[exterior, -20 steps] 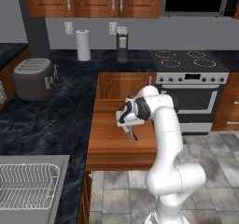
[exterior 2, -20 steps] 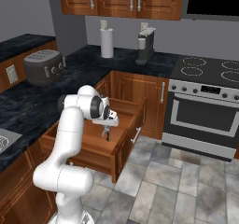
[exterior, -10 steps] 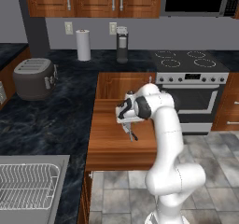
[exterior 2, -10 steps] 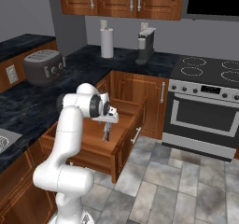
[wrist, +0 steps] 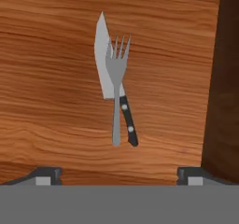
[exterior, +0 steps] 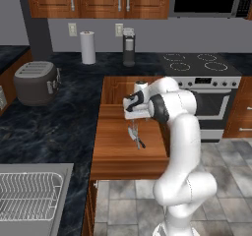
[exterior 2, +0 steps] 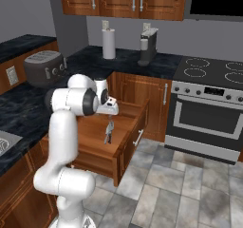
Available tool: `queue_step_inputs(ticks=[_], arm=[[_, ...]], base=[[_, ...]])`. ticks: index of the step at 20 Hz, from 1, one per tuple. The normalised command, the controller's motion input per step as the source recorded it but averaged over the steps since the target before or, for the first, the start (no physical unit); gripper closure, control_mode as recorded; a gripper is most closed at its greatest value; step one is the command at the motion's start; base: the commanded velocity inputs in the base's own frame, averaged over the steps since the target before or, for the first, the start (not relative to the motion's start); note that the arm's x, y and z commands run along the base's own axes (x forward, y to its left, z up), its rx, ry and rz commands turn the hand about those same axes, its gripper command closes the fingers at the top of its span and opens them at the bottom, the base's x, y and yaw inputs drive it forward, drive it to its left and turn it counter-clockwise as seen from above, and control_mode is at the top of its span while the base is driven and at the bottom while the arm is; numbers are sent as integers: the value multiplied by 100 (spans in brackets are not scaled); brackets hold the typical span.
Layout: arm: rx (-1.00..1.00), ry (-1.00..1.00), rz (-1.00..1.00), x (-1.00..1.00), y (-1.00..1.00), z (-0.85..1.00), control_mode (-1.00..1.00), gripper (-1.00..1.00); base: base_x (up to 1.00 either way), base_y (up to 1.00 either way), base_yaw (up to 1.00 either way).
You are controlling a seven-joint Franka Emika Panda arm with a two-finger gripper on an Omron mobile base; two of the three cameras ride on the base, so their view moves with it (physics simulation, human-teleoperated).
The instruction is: Pick up the metallic utensils from the counter and place them in the open drawer. Make sure not to pick up any wooden utensils.
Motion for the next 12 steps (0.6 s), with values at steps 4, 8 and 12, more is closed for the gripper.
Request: queue_step_inputs(ticks=[4, 8, 12], arm=[[0, -9, 0, -99, 0, 66, -100, -100], [0, -20, 0, -100, 0, 51, -100, -100], [0, -19, 0, -100, 0, 67, -100, -100]], base=[[0, 0, 0], [0, 0, 0], [0, 0, 0]])
